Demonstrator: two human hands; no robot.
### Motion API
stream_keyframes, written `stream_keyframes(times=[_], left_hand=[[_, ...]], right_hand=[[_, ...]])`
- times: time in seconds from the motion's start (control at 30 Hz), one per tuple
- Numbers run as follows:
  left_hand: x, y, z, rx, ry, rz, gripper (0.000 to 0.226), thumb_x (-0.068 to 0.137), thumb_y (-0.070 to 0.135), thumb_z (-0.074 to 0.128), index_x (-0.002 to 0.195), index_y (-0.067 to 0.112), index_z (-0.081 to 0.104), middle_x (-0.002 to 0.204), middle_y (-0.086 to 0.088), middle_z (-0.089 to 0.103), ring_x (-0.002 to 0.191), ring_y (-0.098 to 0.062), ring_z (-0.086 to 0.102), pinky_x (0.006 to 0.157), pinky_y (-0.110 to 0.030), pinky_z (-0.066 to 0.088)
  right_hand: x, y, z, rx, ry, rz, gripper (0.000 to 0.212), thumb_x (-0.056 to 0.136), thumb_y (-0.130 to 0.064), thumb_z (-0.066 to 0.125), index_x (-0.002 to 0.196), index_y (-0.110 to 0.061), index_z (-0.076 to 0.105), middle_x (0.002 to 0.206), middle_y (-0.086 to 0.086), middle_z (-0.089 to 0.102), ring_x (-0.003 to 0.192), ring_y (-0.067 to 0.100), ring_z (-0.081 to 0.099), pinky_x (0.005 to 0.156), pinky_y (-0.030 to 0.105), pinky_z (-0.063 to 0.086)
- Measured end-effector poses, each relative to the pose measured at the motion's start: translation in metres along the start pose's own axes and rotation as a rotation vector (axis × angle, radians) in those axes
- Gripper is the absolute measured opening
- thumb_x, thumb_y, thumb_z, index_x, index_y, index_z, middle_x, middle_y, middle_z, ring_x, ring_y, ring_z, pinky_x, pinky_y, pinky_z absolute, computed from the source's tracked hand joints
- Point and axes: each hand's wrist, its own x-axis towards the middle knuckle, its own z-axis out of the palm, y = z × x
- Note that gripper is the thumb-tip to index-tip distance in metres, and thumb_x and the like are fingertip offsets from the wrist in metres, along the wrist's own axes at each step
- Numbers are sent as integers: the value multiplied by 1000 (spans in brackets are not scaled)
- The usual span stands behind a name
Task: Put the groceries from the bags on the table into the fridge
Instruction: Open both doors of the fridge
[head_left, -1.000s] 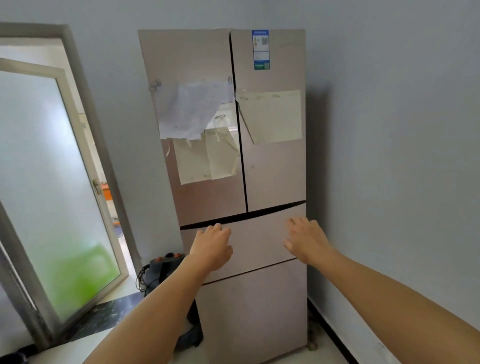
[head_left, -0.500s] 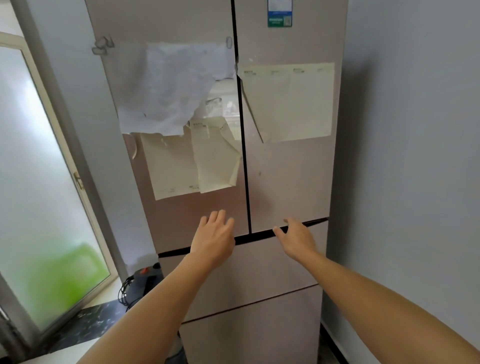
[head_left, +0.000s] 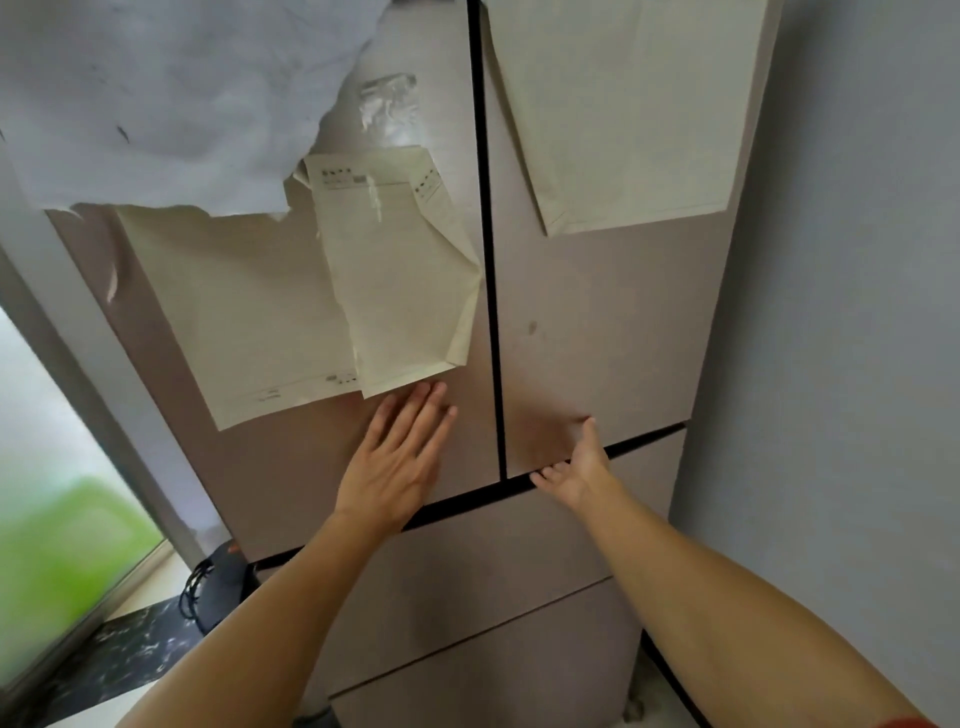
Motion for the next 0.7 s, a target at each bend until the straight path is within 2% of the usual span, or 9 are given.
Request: stream_keyframes(times=[0.1, 0.2, 0.33, 0.43, 0.47, 0.53, 0.6, 0.7], left_hand=[[0, -6, 20, 34, 88, 39, 59, 95, 28, 46, 150, 12, 30, 159, -12, 18, 148, -27, 14, 120, -46, 9], [0, -11, 33, 91, 148, 56, 62, 94, 30, 49, 150, 12, 31, 159, -12, 20, 147, -27, 16, 119, -46, 12], [-1, -11, 35, 97, 168, 67, 61, 94, 30, 49, 150, 11, 31, 158, -12, 22, 147, -27, 18, 119, -46, 13], [-1, -12, 33, 99, 153, 60, 59, 96, 30, 42, 151, 12, 28, 160, -11, 17, 148, -27, 14, 120, -46, 9], [-1, -14, 33, 98, 138, 58, 59, 97, 30, 40, 151, 12, 26, 160, -12, 14, 148, -27, 12, 120, -46, 8], [-2, -12, 29, 69, 79, 39, 60, 96, 29, 38, 152, 11, 24, 161, -13, 10, 148, -29, 10, 120, -48, 6], [-3, -2, 21, 23, 23, -13, 63, 92, 26, 39, 151, 9, 23, 160, -15, 7, 148, -31, 7, 119, -52, 6], [3, 18, 5, -36, -36, -65, 64, 82, 22, 48, 143, 6, 38, 157, -24, 13, 146, -40, 9, 117, -59, 7]], right_hand=[[20, 10, 6, 67, 23, -52, 94, 81, -77, 46, 152, -17, 29, 156, 13, 33, 139, 33, 38, 113, 50, 34], [29, 14, 7, 95, 27, -90, 91, 81, -75, 49, 150, -17, 34, 151, 12, 40, 133, 32, 46, 111, 48, 38], [23, 13, 4, 81, -9, -78, 87, 85, -74, 44, 148, -15, 38, 146, 12, 47, 129, 31, 50, 95, 44, 45], [15, 11, -14, 42, -10, -62, 90, 82, -77, 42, 148, -16, 39, 145, 10, 49, 130, 31, 49, 101, 45, 43], [11, 8, -22, 26, -8, -57, 89, 81, -77, 45, 145, -15, 42, 141, 12, 53, 126, 33, 53, 98, 47, 46], [1, -1, -43, -6, 5, -24, 81, 82, -74, 48, 134, -12, 51, 130, 16, 59, 116, 35, 58, 90, 48, 50], [-11, -12, -65, -13, -12, -5, 72, 84, -72, 48, 121, -11, 58, 124, 17, 63, 111, 36, 61, 91, 51, 51], [-28, -33, -100, -75, 21, -41, 61, 83, -67, 57, 110, -13, 69, 113, 19, 70, 100, 38, 68, 90, 59, 51]])
